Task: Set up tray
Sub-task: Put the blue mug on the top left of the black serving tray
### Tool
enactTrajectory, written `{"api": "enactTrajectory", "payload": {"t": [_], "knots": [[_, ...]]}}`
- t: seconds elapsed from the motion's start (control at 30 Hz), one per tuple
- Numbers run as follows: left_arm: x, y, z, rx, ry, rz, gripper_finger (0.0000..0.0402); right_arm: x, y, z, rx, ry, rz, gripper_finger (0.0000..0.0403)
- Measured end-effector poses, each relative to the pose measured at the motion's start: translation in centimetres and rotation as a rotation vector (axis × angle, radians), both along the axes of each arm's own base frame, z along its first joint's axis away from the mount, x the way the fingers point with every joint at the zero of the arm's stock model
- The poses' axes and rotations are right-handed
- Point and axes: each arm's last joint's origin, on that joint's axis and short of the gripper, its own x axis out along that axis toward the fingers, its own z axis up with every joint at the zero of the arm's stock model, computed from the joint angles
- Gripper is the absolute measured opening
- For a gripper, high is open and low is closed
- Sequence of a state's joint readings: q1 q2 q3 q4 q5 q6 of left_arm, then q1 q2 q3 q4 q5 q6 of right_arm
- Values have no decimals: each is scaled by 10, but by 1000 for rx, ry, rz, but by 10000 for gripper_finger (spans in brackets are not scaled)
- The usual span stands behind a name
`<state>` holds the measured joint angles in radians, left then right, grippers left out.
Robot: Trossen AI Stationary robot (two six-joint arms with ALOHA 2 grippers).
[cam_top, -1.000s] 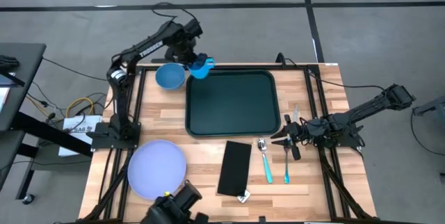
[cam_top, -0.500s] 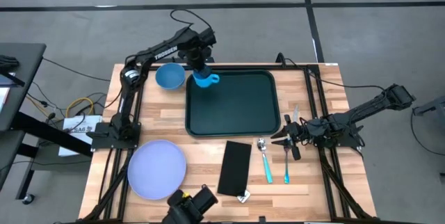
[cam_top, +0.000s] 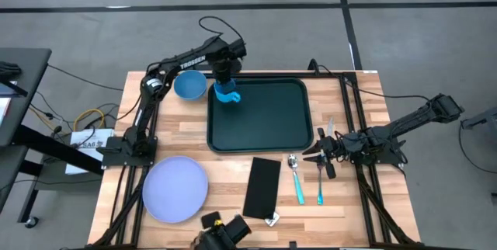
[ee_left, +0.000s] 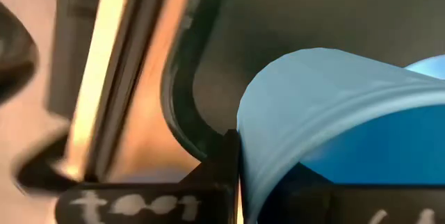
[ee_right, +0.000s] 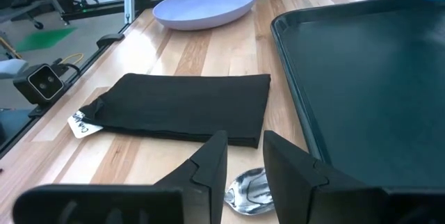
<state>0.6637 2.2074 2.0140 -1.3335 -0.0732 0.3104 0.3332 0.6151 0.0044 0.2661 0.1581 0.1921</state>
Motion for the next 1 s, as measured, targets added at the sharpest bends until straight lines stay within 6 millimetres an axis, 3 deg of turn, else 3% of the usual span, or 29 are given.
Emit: {"api": "enactTrajectory", "payload": {"t": [0.27,0.4,0.6,1.0], "knots": [[17,-26,1,69,184,-745,2,0,0,0,0,0,1,87],[27,-29,1,114,190,-1014,2,0,0,0,0,0,0,87],[31,-24,2,152,140,-1162,2,0,0,0,0,0,0,87],[22,-16,-1,91,135,-1283,2,0,0,0,0,0,0,87]]}}
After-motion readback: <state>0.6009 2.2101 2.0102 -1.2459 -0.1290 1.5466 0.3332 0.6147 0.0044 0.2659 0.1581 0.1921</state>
